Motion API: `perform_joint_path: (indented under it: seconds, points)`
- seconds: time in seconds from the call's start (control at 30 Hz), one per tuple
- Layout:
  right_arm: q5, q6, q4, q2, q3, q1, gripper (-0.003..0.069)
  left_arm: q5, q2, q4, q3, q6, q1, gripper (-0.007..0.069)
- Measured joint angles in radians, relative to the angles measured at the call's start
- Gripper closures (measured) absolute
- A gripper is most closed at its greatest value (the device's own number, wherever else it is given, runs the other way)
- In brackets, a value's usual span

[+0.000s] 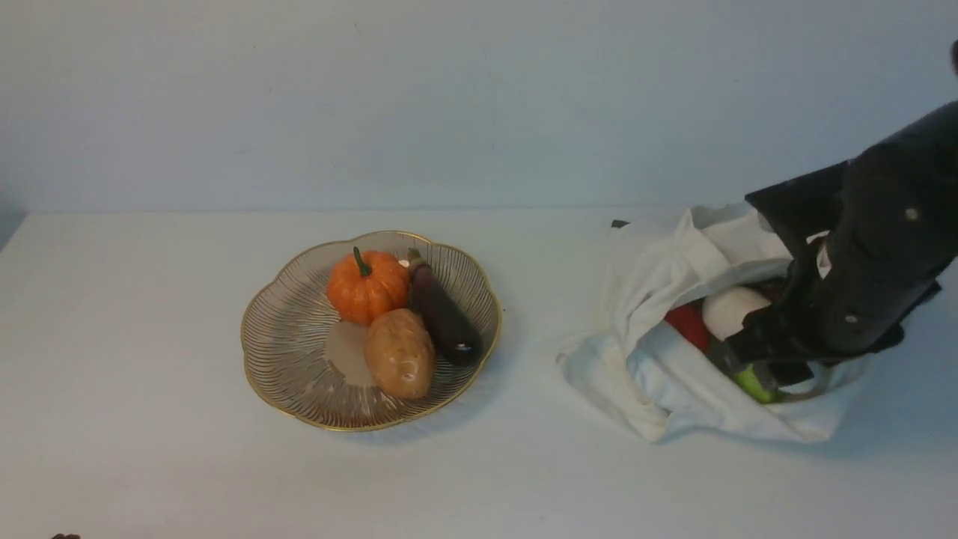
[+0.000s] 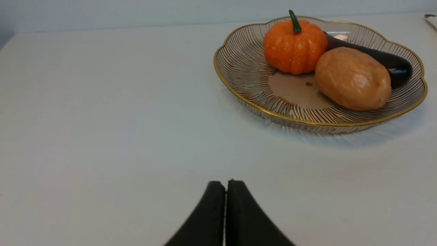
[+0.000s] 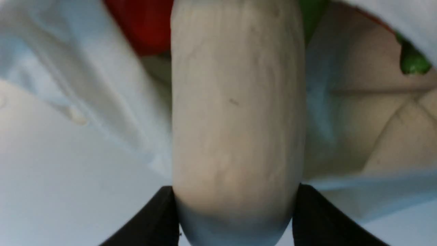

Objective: Take vegetables from cloth bag on white table place on plate.
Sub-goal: 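Take the vegetable out of the bag and place it on the plate with the right gripper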

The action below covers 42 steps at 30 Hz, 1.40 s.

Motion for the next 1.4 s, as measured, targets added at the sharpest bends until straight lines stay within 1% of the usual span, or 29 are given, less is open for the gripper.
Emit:
perform_joint_path:
  seconds: [0.17,0.2,0.23,0.3,0.4,0.43,0.47,0.6,0.63,0.67,0.7,0.73,0.77,0.8,0.9,0.97,1.0,1.07,1.13,1.23,1.27,1.37,1.4]
  points:
    - [0.119,-0.063,0.073,-0.109,0.000,0.000,0.0268,0.000,0.000,0.000,0.000,0.000,0.000,0.0633]
    - [0.119,-0.067,0.077,-0.113,0.000,0.000,0.0268,0.000,0.000,0.000,0.000,0.000,0.000,0.0633]
    - [0.146,-0.101,0.113,-0.154,0.001,0.000,0.0268,0.000,0.000,0.000,0.000,0.000,0.000,0.0633]
    - [0.153,-0.128,0.141,-0.175,0.001,0.000,0.0268,0.000,0.000,0.000,0.000,0.000,0.000,0.0633]
    - [0.162,-0.215,0.259,-0.246,0.001,0.000,0.0268,0.000,0.000,0.000,0.000,0.000,0.000,0.0633]
    - [0.165,-0.262,0.332,-0.277,0.001,0.000,0.0268,0.000,0.000,0.000,0.000,0.000,0.000,0.0633]
    - [0.167,-0.290,0.379,-0.292,0.001,0.000,0.0268,0.000,0.000,0.000,0.000,0.000,0.000,0.0633]
    - [0.158,-0.364,0.503,-0.313,0.001,0.000,0.0268,0.000,0.000,0.000,0.000,0.000,0.000,0.0633]
    - [0.137,-0.399,0.578,-0.311,0.001,0.002,0.0268,0.000,0.000,0.000,0.000,0.000,0.000,0.0633]
    - [0.137,-0.399,0.578,-0.311,0.001,0.002,0.0268,0.000,0.000,0.000,0.000,0.000,0.000,0.0633]
    - [0.110,-0.438,0.637,-0.301,0.001,0.016,0.0268,0.000,0.000,0.000,0.000,0.000,0.000,0.0633]
    - [0.078,-0.465,0.668,-0.288,0.001,0.034,0.0268,0.000,0.000,0.000,0.000,0.000,0.000,0.0633]
    - [0.078,-0.465,0.668,-0.288,0.001,0.034,0.0268,0.000,0.000,0.000,0.000,0.000,0.000,0.0633]
    - [0.040,-0.485,0.691,-0.256,-0.008,0.075,0.0268,0.000,0.000,0.000,0.000,0.000,0.000,0.0633]
    - [0.015,-0.487,0.683,-0.181,-0.058,0.147,0.0268,0.000,0.000,0.000,0.000,0.000,0.000,0.0633]
    - [0.003,-0.478,0.653,-0.097,-0.145,0.212,0.0268,0.000,0.000,0.000,0.000,0.000,0.000,0.0633]
    - [-0.001,-0.467,0.629,-0.047,-0.188,0.246,0.0268,0.000,0.000,0.000,0.000,0.000,0.000,0.0633]
    - [-0.004,-0.446,0.593,0.014,-0.253,0.284,0.0268,0.000,0.000,0.000,0.000,0.000,0.000,0.0633]
    - [-0.008,-0.417,0.522,0.123,-0.376,0.339,0.0268,0.000,0.000,0.000,0.000,0.000,0.000,0.0633]
    - [-0.009,-0.408,0.469,0.205,-0.461,0.369,0.0268,0.000,0.000,0.000,0.000,0.000,0.000,0.0633]
    - [-0.011,-0.400,0.447,0.276,-0.533,0.383,0.0268,0.000,0.000,0.000,0.000,0.000,0.000,0.0633]
    - [-0.012,-0.373,0.428,0.407,-0.663,0.388,0.0268,0.000,0.000,0.000,0.000,0.000,0.000,0.0633]
    - [-0.012,-0.373,0.426,0.415,-0.671,0.388,0.0268,0.000,0.000,0.000,0.000,0.000,0.000,0.0633]
